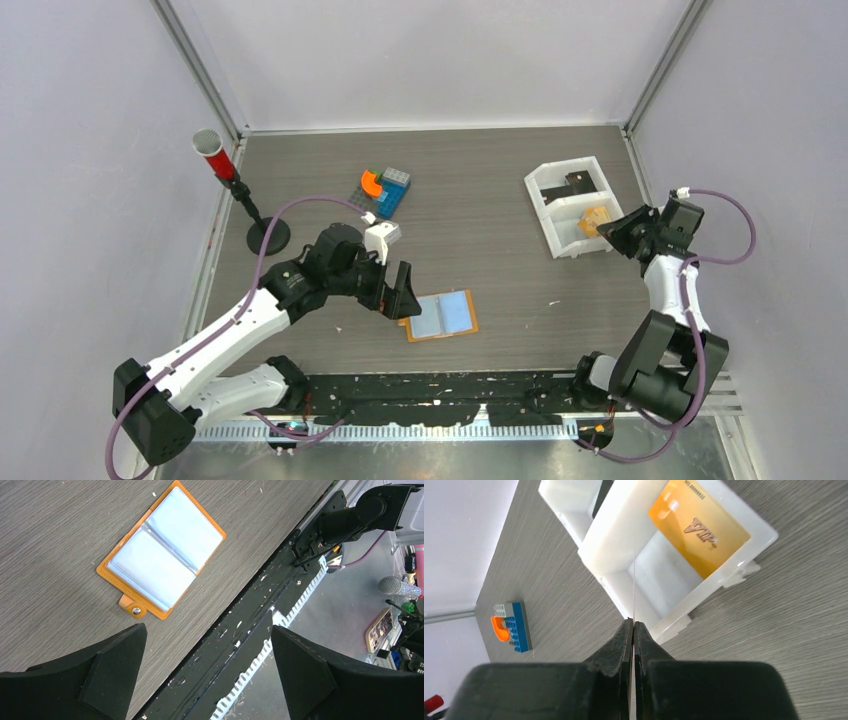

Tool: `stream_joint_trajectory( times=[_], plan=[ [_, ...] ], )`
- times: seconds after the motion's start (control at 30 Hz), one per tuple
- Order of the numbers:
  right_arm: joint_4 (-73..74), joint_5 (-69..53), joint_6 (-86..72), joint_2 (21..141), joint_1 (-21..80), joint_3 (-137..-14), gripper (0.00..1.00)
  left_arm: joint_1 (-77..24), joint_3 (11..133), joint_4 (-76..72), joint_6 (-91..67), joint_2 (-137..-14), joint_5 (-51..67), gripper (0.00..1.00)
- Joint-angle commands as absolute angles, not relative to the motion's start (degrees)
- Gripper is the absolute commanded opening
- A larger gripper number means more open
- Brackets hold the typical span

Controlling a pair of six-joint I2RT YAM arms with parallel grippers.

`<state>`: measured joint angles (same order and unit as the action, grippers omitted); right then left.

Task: Take the credit cards out of the card holder
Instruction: Place the credit card in the storage box.

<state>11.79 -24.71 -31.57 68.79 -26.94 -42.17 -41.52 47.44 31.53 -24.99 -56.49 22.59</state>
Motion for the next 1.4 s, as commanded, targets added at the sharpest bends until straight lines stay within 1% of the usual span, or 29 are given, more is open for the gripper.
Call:
stream_joint_trajectory(
  times=[0.0, 0.13, 0.33, 0.8, 1.13, 1.37],
  plan=[
    [8.69, -24.6, -31.75, 72.95, -28.56, -46.07, 0.05, -41.66, 47.85, 31.46, -23.83, -55.84, 23.64, 0.99],
    [6.51, -22.96, -32.53, 75.53, -29.67, -46.54, 0.05, -41.66, 48.15, 32.08, -23.83, -56.09, 23.29, 0.99],
    [3.22, -24.03, -34.27, 79.47, -30.2, -47.09, 0.05, -41.66, 47.93, 31.66, -24.08, -56.78, 23.64, 0.99],
    [-2.12, -28.48, -36.78, 81.26, -31.97, -46.64, 0.05, -41.66, 48.43, 31.64, -24.17, -57.88, 24.43, 0.99],
    [-6.45, -26.35, -39.75, 83.74, -32.08, -43.82, 0.05, -41.66, 48.48, 31.56, -24.17, -57.96, 24.69, 0.99],
    [-9.02, -24.1, -41.77, 83.08, -32.08, -41.72, 0.05, -41.66, 48.5, 31.79, -23.93, -58.38, 24.71, 0.99]
  ],
)
